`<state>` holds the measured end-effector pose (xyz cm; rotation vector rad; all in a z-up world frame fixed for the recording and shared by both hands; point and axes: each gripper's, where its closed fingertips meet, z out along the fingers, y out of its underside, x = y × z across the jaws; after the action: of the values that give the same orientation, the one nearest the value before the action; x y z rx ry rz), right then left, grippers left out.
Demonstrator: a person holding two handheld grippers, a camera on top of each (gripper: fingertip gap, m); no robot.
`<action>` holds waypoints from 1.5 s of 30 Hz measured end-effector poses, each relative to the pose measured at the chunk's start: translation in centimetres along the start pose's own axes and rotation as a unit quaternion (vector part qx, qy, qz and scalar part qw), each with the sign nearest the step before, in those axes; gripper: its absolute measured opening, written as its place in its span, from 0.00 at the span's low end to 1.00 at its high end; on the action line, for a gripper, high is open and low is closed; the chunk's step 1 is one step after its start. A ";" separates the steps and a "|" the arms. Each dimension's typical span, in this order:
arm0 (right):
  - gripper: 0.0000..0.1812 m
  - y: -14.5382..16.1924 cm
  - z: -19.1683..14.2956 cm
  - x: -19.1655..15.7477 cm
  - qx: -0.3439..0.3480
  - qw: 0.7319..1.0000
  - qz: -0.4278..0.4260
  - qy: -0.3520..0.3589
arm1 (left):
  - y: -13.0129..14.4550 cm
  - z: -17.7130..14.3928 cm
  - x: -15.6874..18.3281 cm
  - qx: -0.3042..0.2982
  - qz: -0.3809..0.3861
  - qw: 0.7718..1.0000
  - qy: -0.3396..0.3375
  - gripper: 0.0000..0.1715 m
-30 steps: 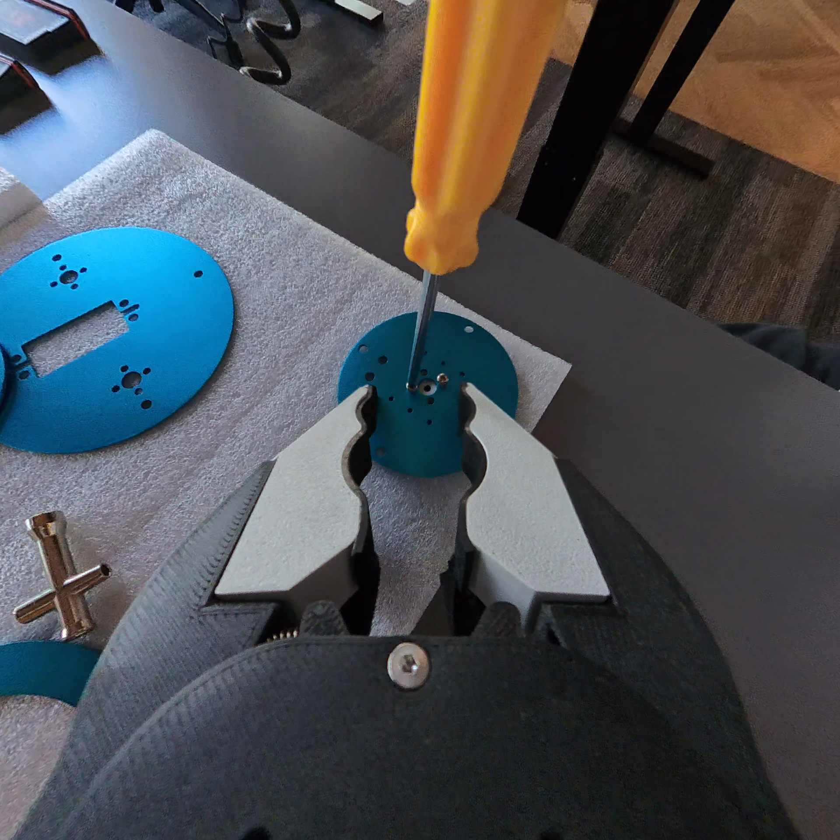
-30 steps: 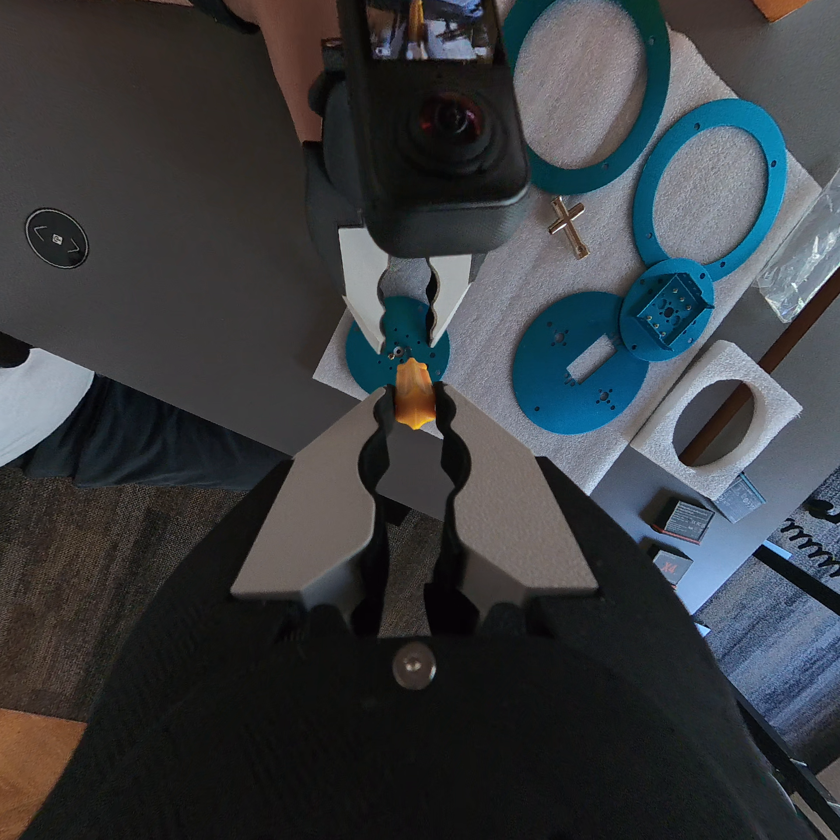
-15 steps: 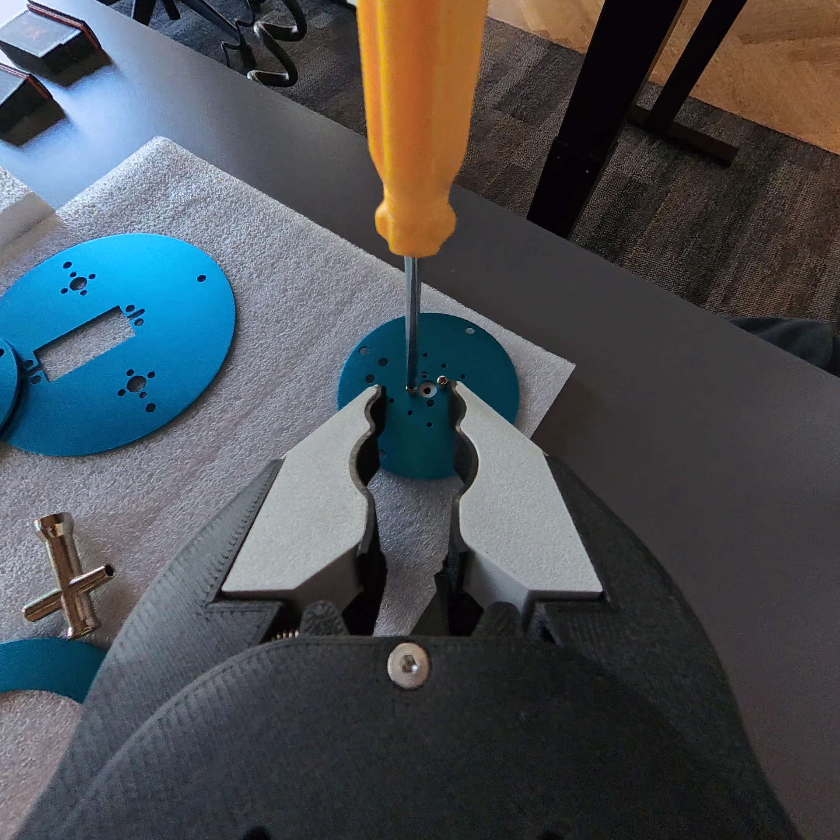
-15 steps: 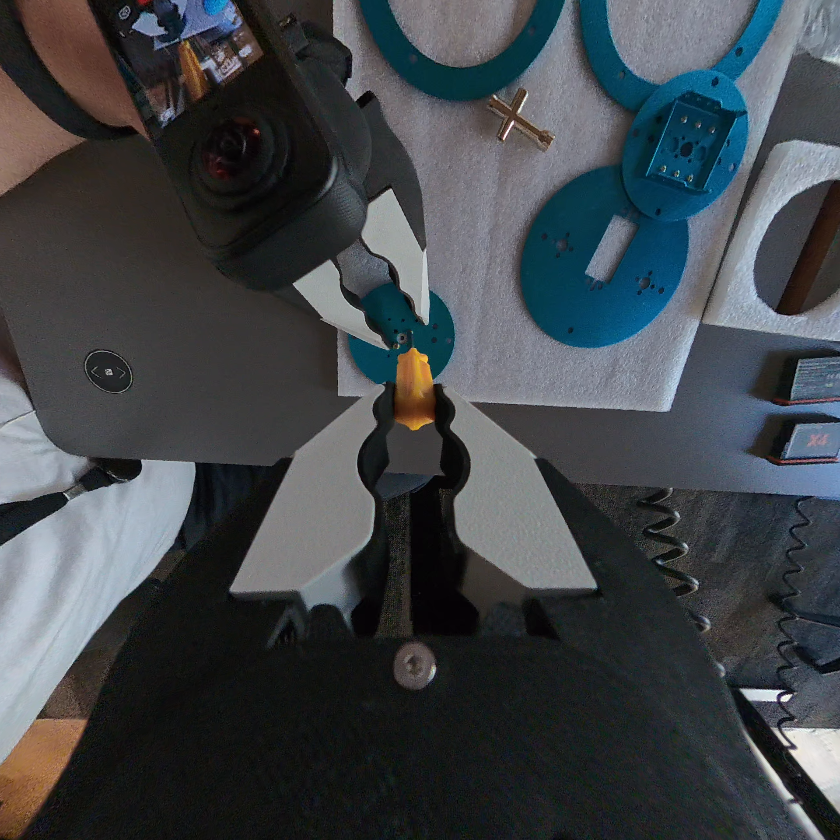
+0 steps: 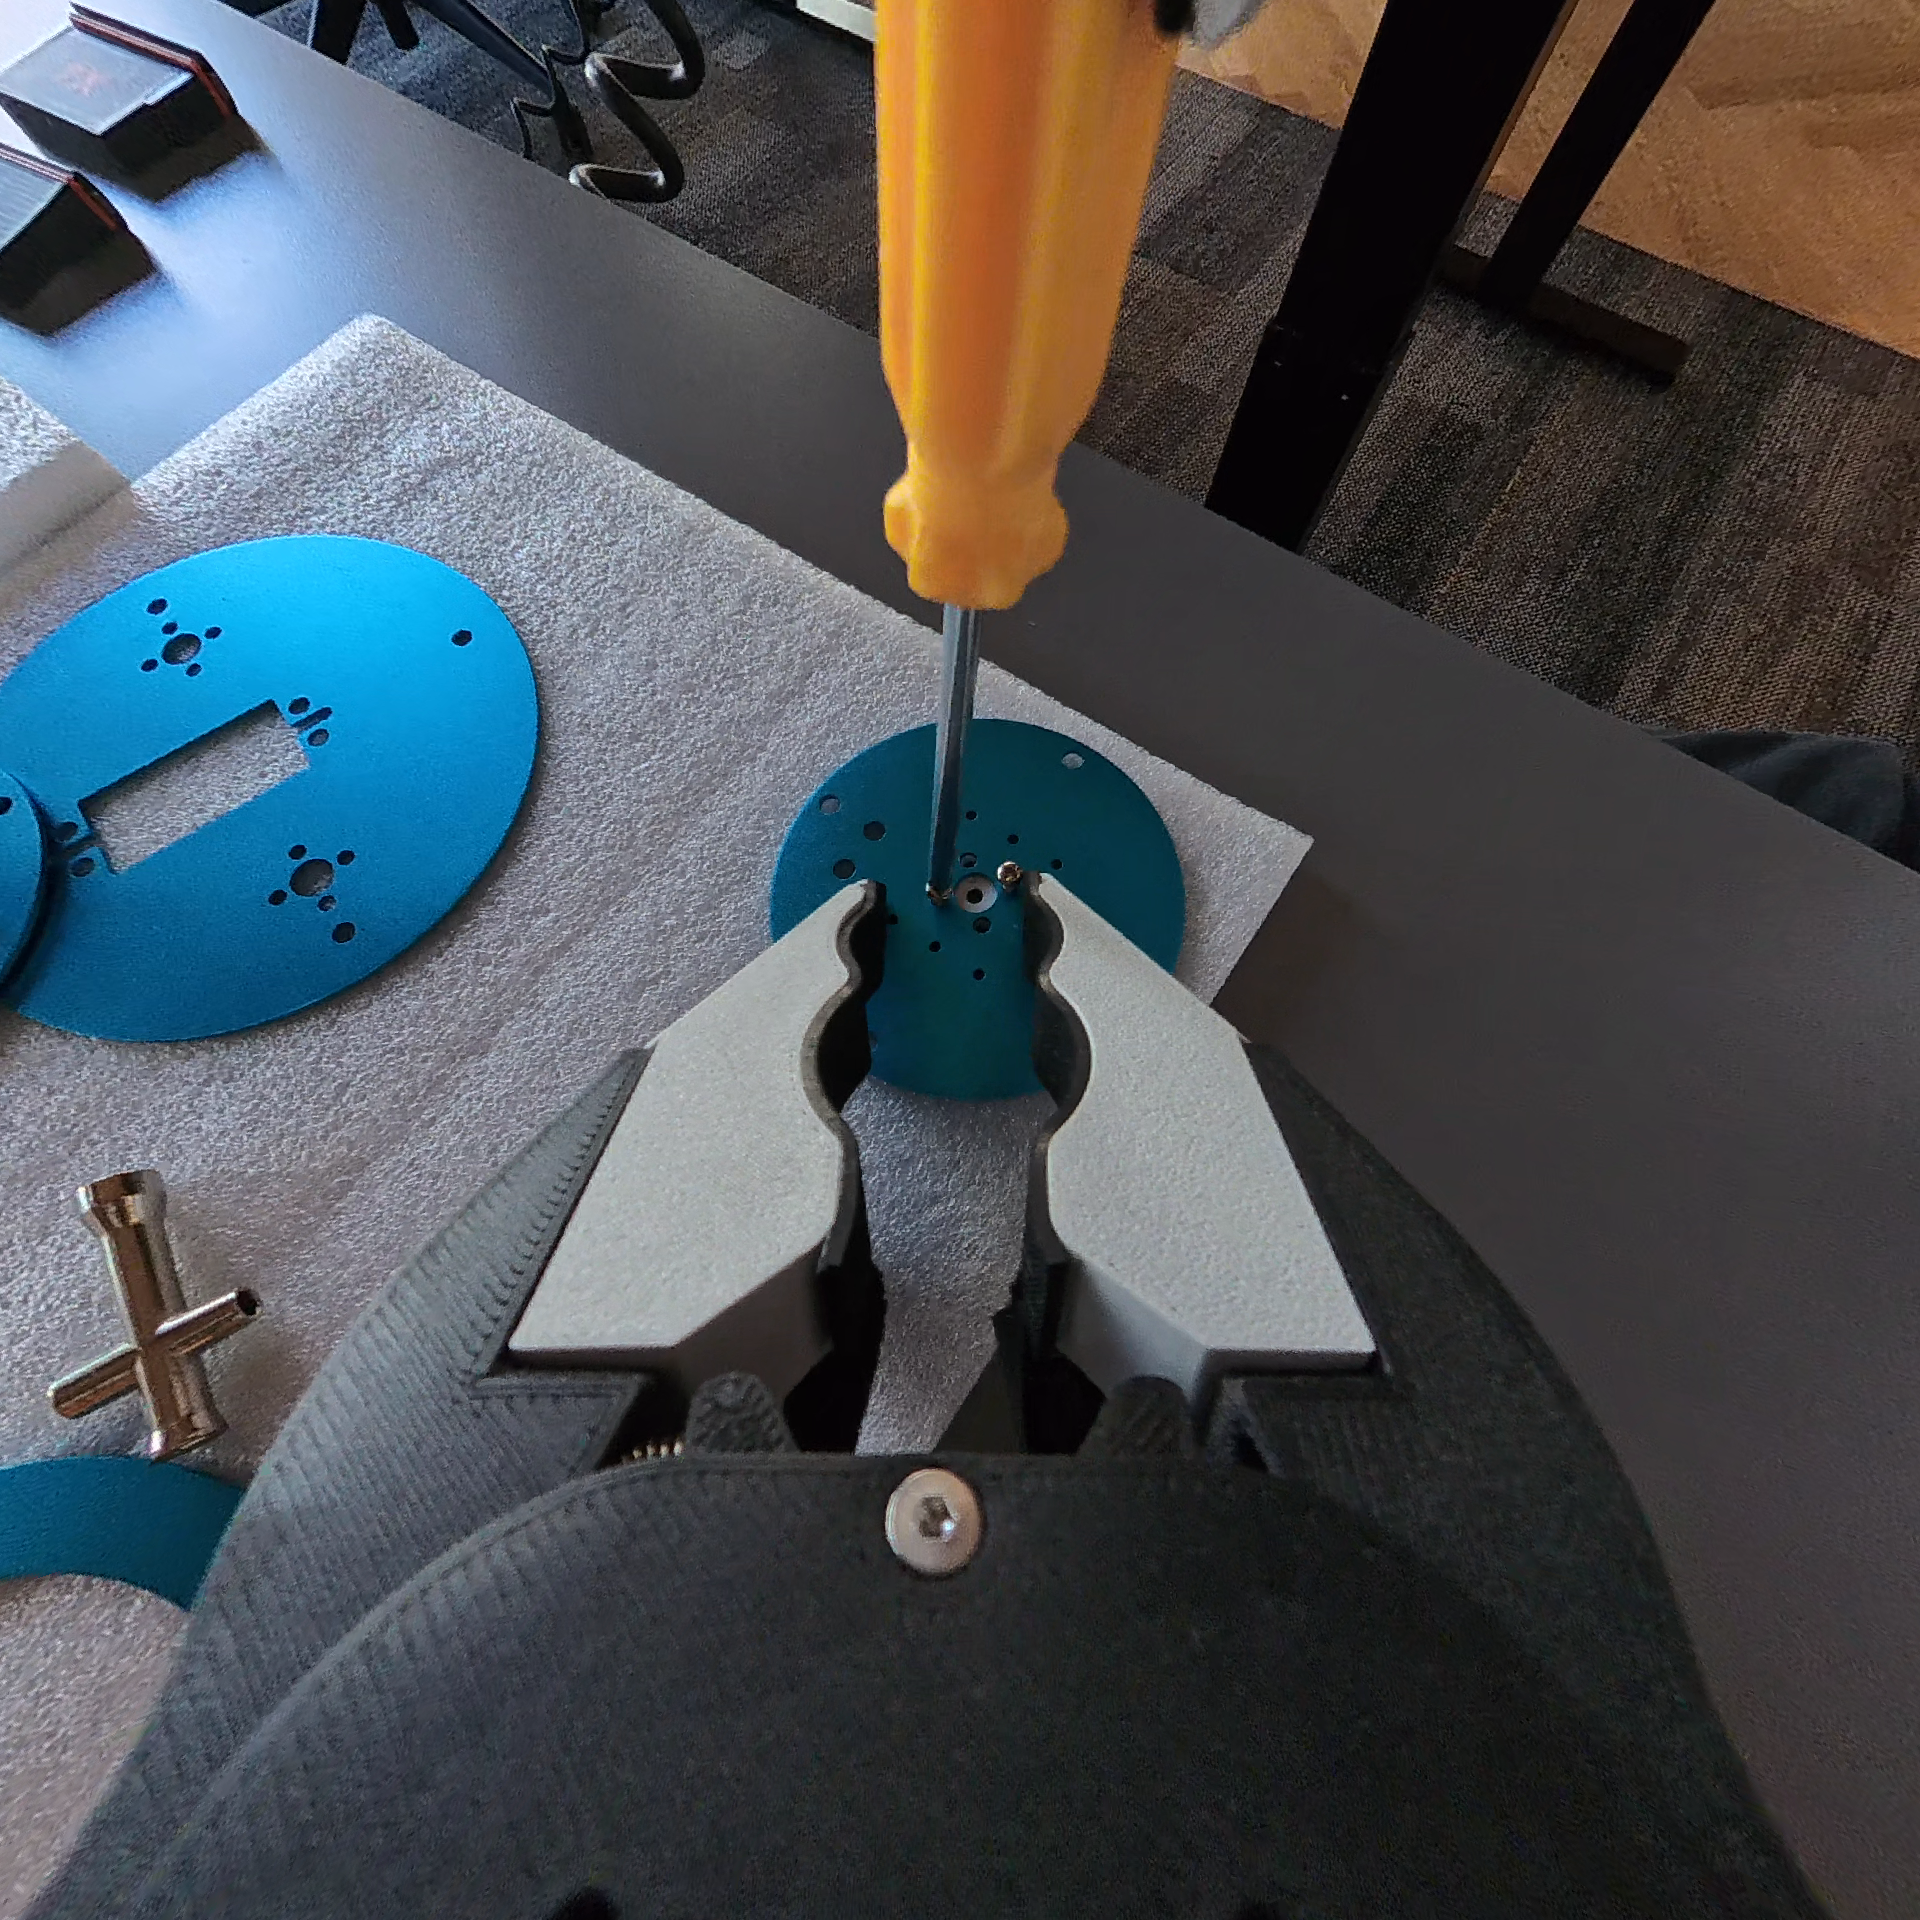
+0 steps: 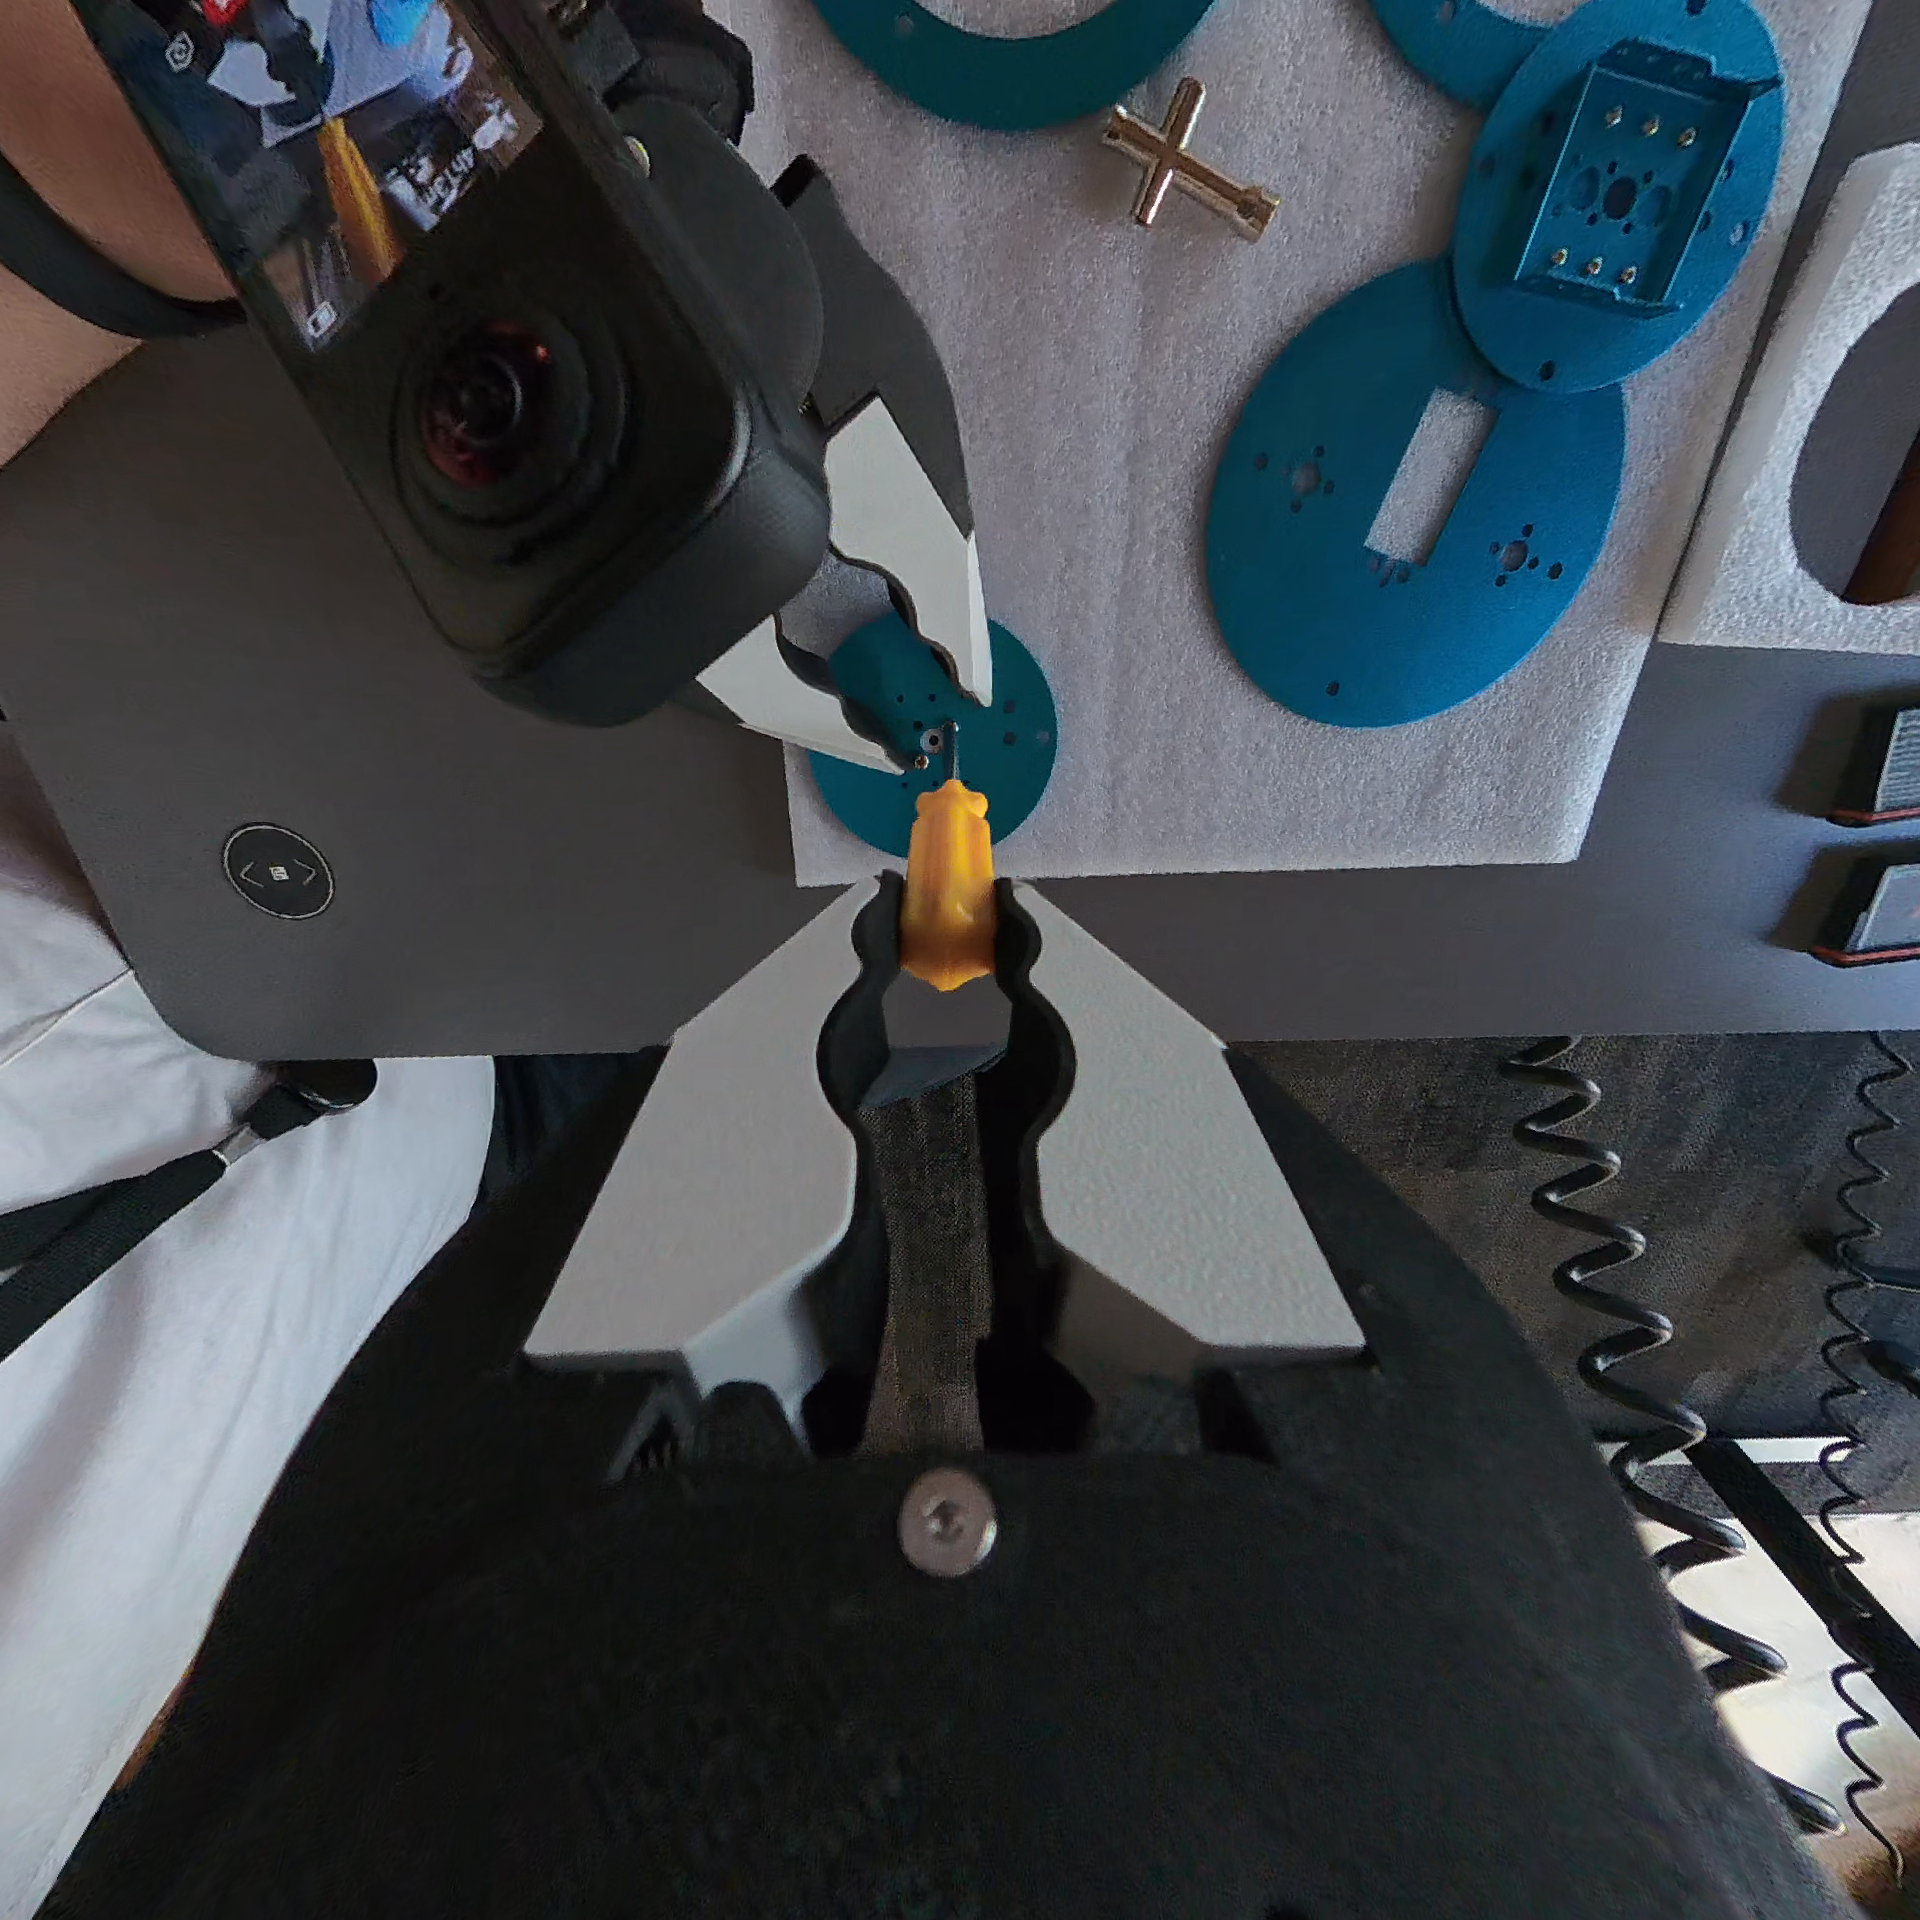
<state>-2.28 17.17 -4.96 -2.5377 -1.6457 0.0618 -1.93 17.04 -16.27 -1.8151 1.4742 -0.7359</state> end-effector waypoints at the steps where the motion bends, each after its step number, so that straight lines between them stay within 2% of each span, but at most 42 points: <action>1: 0.09 -0.1 0.0 0.0 0.002 1.000 -0.001 0.001 | 0.0 0.0 0.0 0.000 -0.001 1.000 0.001 0.16; 4: 0.09 -0.3 0.0 0.0 0.008 1.000 -0.006 0.002 | -0.2 -0.4 0.1 0.011 -0.016 1.000 0.010 0.20; 7: 0.09 -0.5 0.0 -0.1 0.018 1.000 -0.009 0.001 | -1.8 -0.9 0.3 0.055 -0.026 0.998 0.017 0.21; 10: 0.09 -0.8 0.0 0.0 0.028 1.000 -0.011 -0.002 | -3.7 -1.4 0.4 0.106 -0.015 0.994 0.010 0.13; 13: 0.09 -0.7 0.0 0.0 0.037 0.999 -0.014 -0.005 | -3.9 -1.4 -0.2 0.111 0.006 0.994 -0.021 0.02; 17: 0.09 -1.4 0.1 0.0 0.100 0.993 -0.053 -0.021 | -3.8 -1.4 -0.4 0.115 0.015 0.993 -0.024 0.02; 19: 0.13 -1.9 -0.2 -0.6 0.161 0.983 -0.078 -0.052 | -3.8 -1.4 -0.3 0.116 0.015 0.993 -0.021 0.02; 21: 0.20 -2.3 -0.9 -0.7 0.251 0.959 -0.105 -0.075 | -3.8 -1.4 -0.3 0.117 0.018 0.993 -0.021 0.02; 22: 0.25 -2.5 -1.3 -0.5 0.305 0.941 -0.120 -0.080 | -3.8 -1.4 -0.3 0.116 0.019 0.993 -0.019 0.02; 25: 0.24 -2.3 -1.7 -0.5 0.434 0.882 -0.144 -0.114 | -3.8 -1.4 -0.3 0.115 0.016 0.993 -0.015 0.02; 26: 0.23 -2.2 -1.3 0.0 0.449 0.876 -0.125 -0.124 | -3.8 -1.4 -0.2 0.116 0.015 0.993 -0.013 0.02; 29: 0.09 -2.2 -1.7 -0.8 0.488 0.846 -0.112 -0.187 | -3.8 -1.4 -0.2 0.117 0.012 0.993 -0.008 0.02; 31: 0.10 -2.2 -1.5 -0.6 0.492 0.845 -0.105 -0.179 | -3.8 -1.4 -0.3 0.116 0.011 0.993 -0.008 0.02; 36: 0.10 -2.5 -1.3 0.6 0.510 0.853 -0.038 -0.100 | -3.8 -1.3 -0.4 0.115 0.006 0.993 -0.014 0.02; 41: 0.10 -2.7 -1.5 0.4 0.556 0.830 0.032 -0.027 | -3.7 -1.3 -0.4 0.106 0.005 0.994 -0.019 0.02; 45: 0.10 -2.8 -1.6 -0.6 0.560 0.826 0.005 -0.071 | -3.6 -1.5 -0.1 0.104 0.012 0.994 -0.012 0.02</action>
<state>-4.98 17.62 -3.09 -1.6116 -1.0666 0.9293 -1.00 17.41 -12.55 -1.6409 1.3495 -0.8213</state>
